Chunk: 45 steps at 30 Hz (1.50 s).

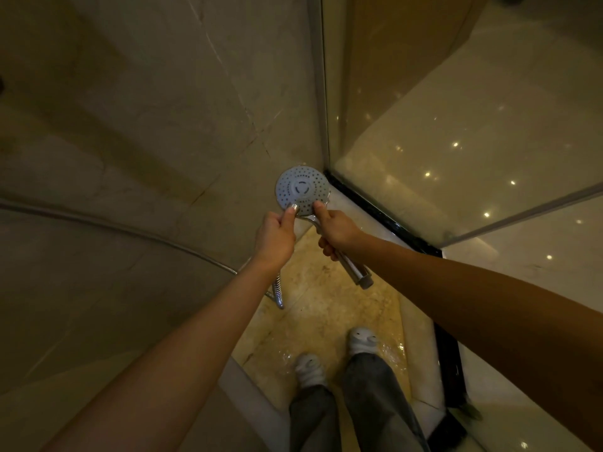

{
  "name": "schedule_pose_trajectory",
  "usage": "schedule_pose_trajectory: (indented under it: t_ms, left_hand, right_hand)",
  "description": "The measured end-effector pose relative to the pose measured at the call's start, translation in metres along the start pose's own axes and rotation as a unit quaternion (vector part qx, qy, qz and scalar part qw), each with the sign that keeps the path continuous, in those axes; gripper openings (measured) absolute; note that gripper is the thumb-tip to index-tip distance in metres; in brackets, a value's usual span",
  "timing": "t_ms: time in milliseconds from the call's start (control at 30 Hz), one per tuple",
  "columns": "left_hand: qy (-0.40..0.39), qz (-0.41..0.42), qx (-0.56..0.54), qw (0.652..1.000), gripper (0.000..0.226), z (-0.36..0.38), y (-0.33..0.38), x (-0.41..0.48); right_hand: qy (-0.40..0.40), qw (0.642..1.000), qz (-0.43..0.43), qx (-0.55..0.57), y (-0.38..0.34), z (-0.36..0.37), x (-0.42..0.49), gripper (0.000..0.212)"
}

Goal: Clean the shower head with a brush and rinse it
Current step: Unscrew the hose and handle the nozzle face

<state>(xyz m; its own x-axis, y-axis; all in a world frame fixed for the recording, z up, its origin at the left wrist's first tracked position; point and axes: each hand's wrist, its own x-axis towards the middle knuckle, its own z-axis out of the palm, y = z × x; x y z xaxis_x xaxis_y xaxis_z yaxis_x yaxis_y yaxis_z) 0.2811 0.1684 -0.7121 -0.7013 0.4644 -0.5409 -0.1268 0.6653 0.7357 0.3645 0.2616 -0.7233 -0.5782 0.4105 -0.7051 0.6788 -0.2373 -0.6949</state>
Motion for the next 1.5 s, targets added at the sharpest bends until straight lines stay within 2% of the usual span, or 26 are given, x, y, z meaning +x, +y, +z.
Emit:
schedule_pose_trajectory:
  t_ms: [267, 433, 567, 700, 867, 1067, 1167, 1333, 1500]
  left_hand:
    - [0.05, -0.053, -0.021, 0.997, 0.033, -0.016, 0.015, 0.011]
    - [0.001, -0.014, -0.024, 1.0, 0.035, -0.006, 0.029, 0.003]
    - [-0.039, -0.014, -0.027, 0.999, 0.032, 0.011, 0.013, -0.021]
    - [-0.03, -0.034, -0.038, 0.998, 0.033, 0.003, 0.0, -0.026]
    - [-0.034, -0.032, -0.012, 0.999, 0.034, -0.042, 0.01, -0.019]
    - [-0.125, -0.019, -0.016, 0.992, 0.029, -0.098, 0.055, -0.027]
    - [-0.149, 0.021, 0.006, 0.989, 0.027, -0.125, 0.092, -0.044]
    - [-0.122, 0.071, 0.041, 0.989, 0.029, -0.178, 0.148, -0.076]
    - [-0.11, 0.054, 0.107, 0.987, 0.033, -0.223, 0.18, -0.093]
  right_hand:
    - [-0.02, 1.0, 0.003, 0.015, 0.001, -0.005, 0.001, 0.063]
    - [-0.005, 1.0, 0.004, 0.016, -0.002, 0.0, 0.003, 0.068]
    - [0.005, 1.0, -0.012, 0.011, -0.002, 0.001, 0.008, 0.07]
    - [-0.004, 1.0, -0.014, 0.017, -0.002, 0.001, 0.009, 0.067]
    - [-0.003, 1.0, -0.006, 0.028, 0.001, 0.003, 0.005, 0.06]
    - [0.027, 0.996, -0.038, 0.073, -0.006, 0.008, -0.007, 0.048]
    - [0.047, 0.993, -0.055, 0.095, -0.024, 0.012, -0.019, 0.043]
    - [0.061, 0.989, -0.101, 0.089, -0.068, 0.011, -0.043, 0.038]
    - [0.047, 0.984, -0.154, 0.071, -0.119, 0.004, -0.074, 0.038]
